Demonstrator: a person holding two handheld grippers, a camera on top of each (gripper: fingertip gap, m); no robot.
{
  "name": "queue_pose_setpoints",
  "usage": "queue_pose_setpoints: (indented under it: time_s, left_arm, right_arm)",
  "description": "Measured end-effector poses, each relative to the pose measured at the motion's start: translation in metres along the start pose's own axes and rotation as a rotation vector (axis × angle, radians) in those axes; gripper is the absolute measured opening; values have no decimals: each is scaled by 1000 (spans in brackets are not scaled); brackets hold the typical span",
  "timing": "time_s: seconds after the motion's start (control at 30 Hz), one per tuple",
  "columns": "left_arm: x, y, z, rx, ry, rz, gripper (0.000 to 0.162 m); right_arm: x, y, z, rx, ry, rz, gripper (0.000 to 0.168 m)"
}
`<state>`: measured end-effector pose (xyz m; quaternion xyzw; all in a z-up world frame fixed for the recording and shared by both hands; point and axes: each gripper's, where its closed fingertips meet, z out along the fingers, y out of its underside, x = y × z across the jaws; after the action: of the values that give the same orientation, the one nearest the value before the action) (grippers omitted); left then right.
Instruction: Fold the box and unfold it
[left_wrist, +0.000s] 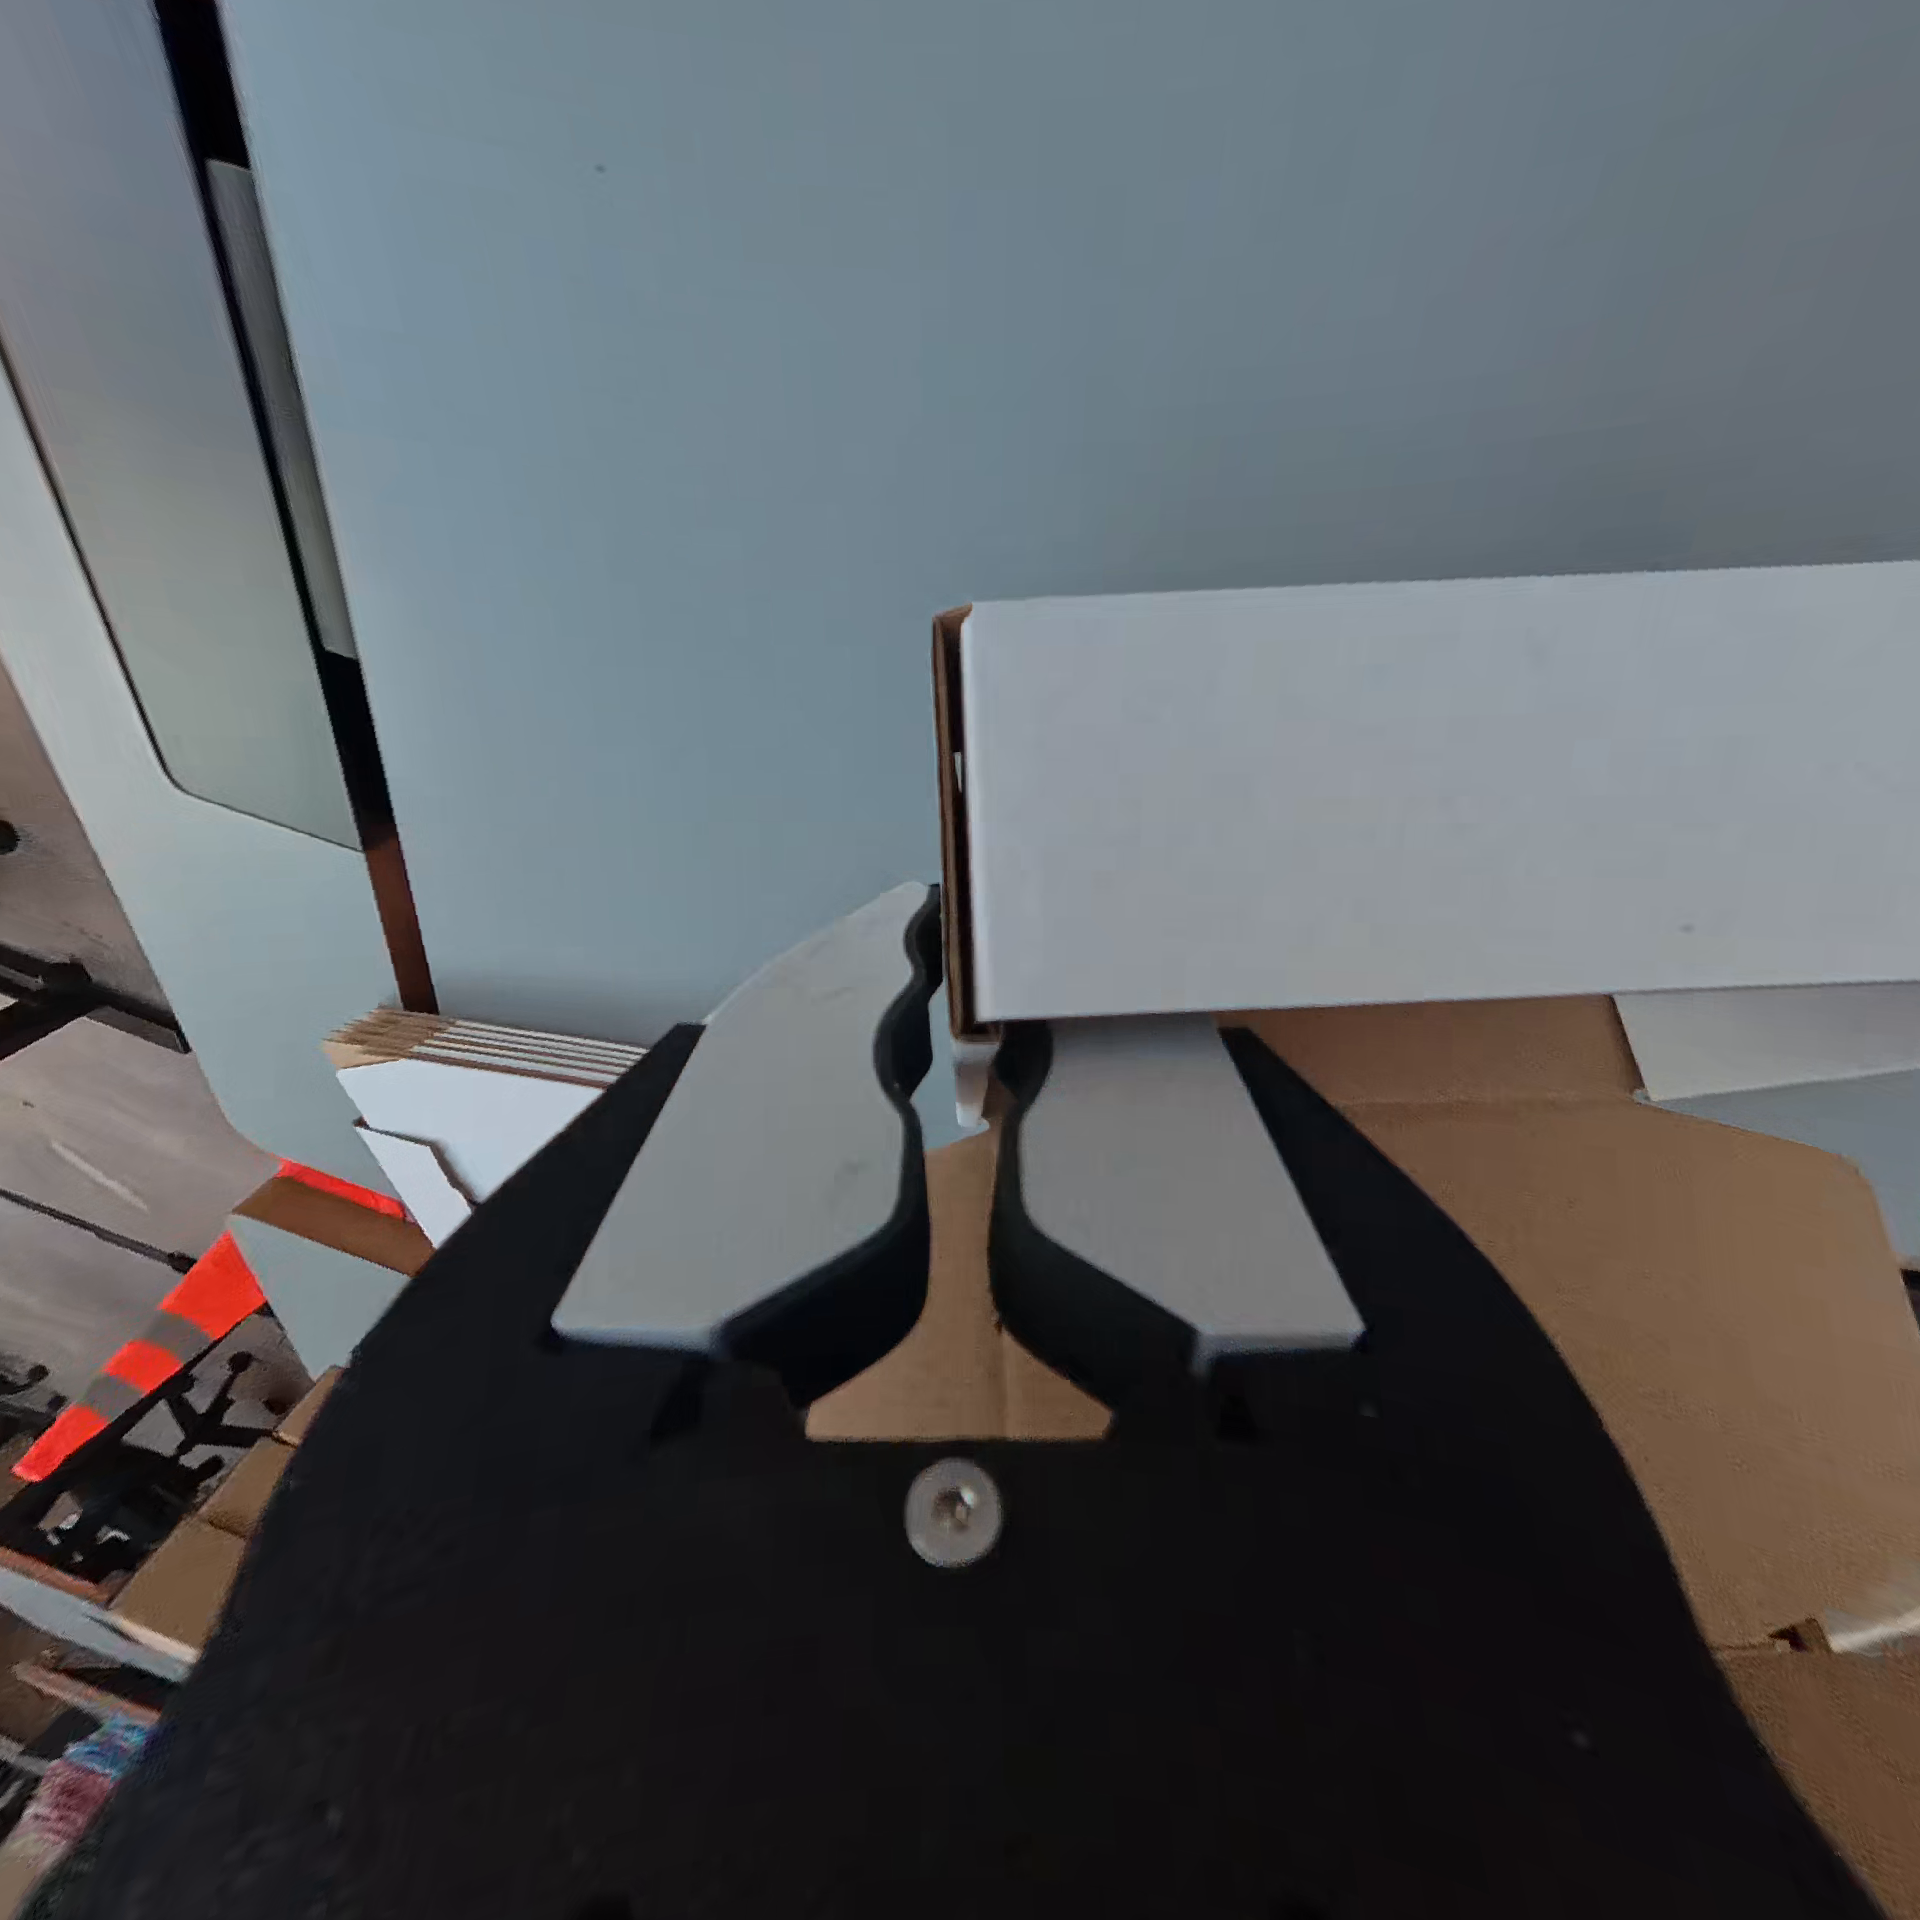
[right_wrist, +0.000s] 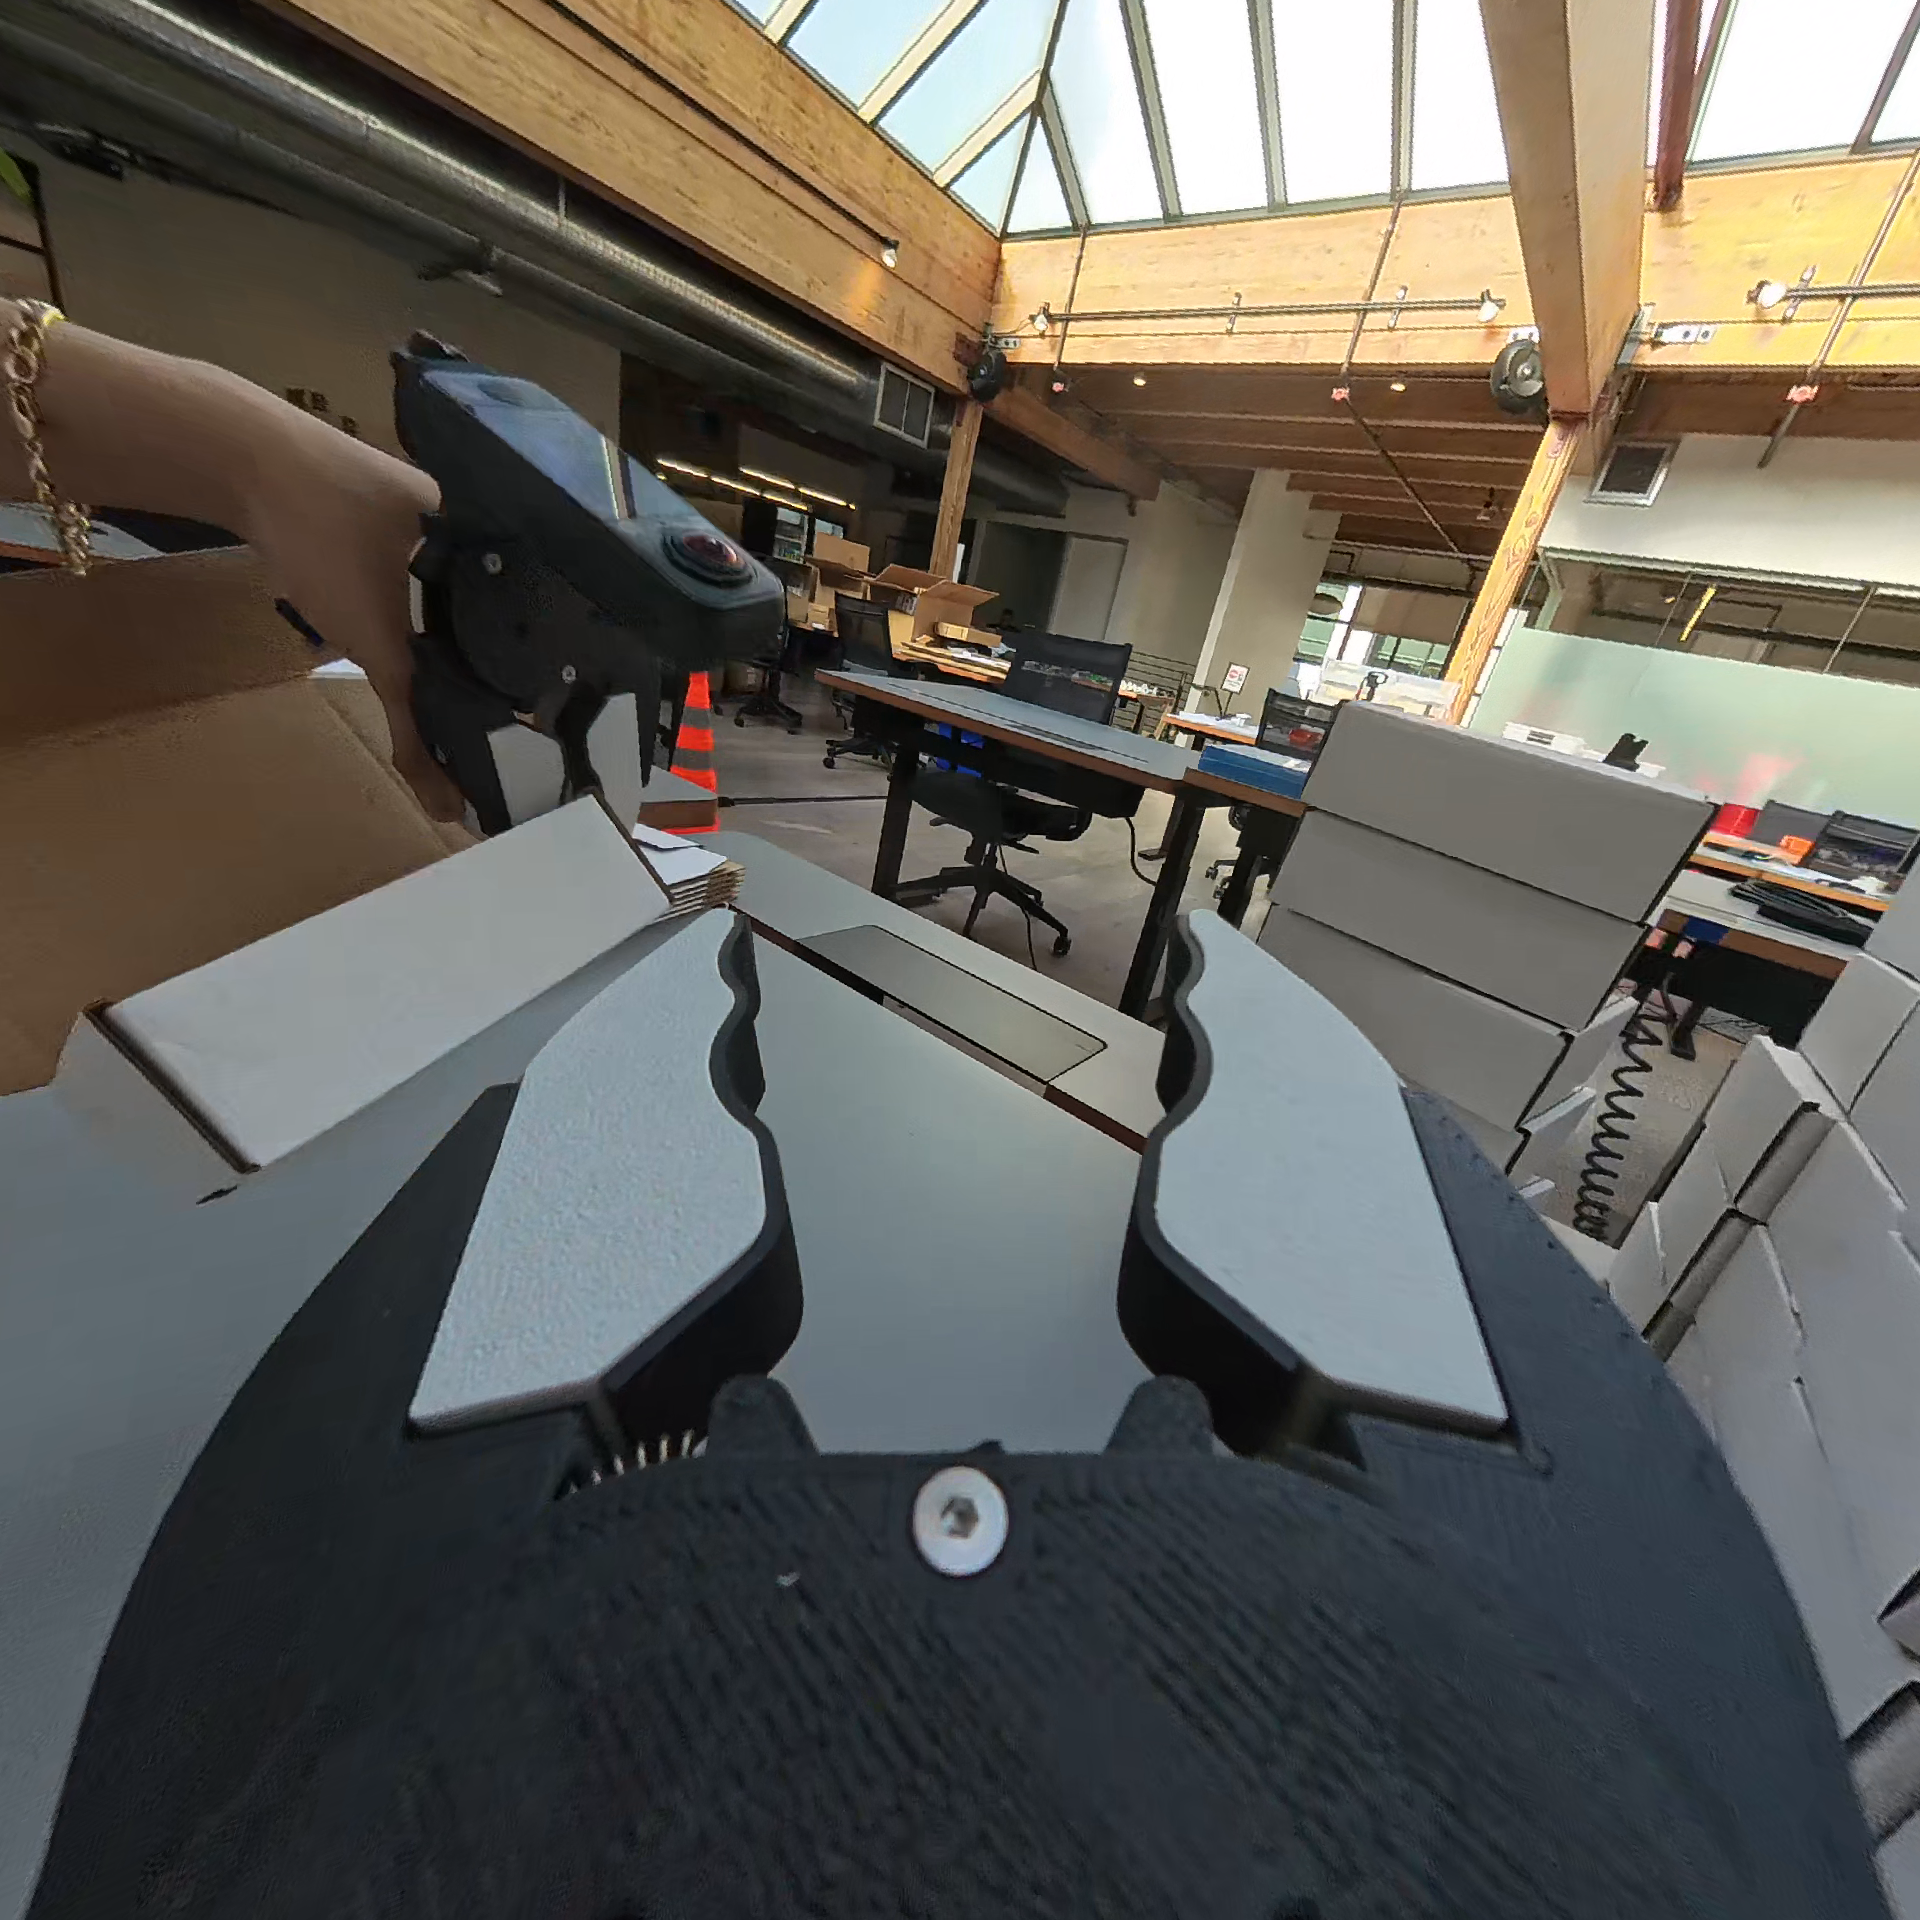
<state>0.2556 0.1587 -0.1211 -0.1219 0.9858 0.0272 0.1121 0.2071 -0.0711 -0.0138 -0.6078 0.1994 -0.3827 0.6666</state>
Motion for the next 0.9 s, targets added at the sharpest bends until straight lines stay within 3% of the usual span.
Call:
queue_pose_setpoints:
  time_s: [0.3, 0.43, 0.63, 0.9]
  left_arm:
    - [56, -3, 62, -509, 192, 380, 7]
    - [73, -1, 74, -639, 265, 458, 7]
    - [82, -3, 83, -691, 273, 484, 7]
    - [79, -10, 77, -634, 108, 422, 21]
  right_arm:
    - [19, 12, -11, -78, 4, -75, 76]
    - [32, 12, -18, -80, 43, -71, 73]
    - [35, 17, -19, -96, 42, -48, 69]
    - [20, 26, -14, -167, -8, -111, 72]
